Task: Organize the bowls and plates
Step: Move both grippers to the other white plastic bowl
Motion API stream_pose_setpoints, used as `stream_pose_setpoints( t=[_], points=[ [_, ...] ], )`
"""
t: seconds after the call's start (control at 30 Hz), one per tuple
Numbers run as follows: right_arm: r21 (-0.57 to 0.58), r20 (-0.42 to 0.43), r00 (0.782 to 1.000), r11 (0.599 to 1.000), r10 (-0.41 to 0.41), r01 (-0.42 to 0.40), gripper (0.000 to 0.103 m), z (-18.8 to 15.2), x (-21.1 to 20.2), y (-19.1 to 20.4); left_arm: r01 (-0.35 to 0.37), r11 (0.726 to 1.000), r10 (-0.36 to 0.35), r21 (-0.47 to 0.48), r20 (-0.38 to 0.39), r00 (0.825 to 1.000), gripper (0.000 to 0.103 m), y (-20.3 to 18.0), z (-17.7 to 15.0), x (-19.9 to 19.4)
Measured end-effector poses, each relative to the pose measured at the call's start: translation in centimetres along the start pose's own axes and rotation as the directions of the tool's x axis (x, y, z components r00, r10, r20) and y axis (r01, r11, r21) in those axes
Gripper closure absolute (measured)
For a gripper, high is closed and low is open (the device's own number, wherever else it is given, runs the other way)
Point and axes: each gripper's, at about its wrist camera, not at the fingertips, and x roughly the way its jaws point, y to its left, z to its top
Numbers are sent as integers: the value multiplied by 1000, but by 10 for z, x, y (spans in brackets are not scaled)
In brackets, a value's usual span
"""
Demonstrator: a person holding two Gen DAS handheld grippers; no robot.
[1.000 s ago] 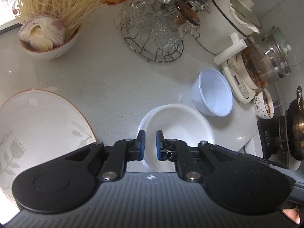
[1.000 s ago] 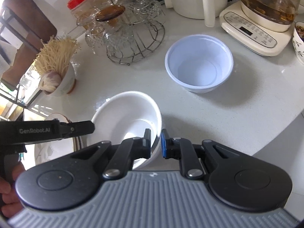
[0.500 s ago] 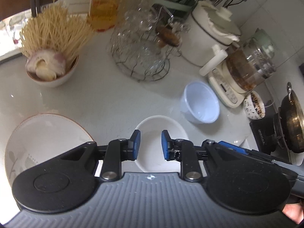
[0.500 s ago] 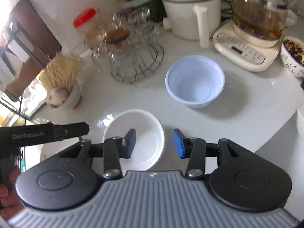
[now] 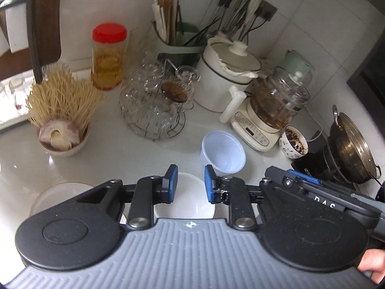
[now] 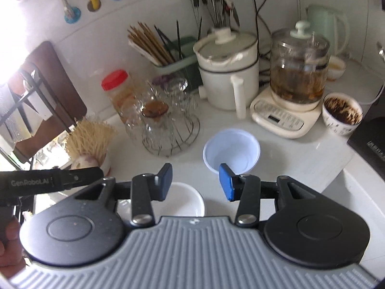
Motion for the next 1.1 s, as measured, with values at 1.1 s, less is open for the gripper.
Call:
stream_pose_setpoints(
  t=[1.1],
  points=[
    [117, -42, 996, 990, -74, 78, 57, 4, 10, -64, -7, 999, 10, 51, -59, 998, 76, -52, 19, 52]
  ],
)
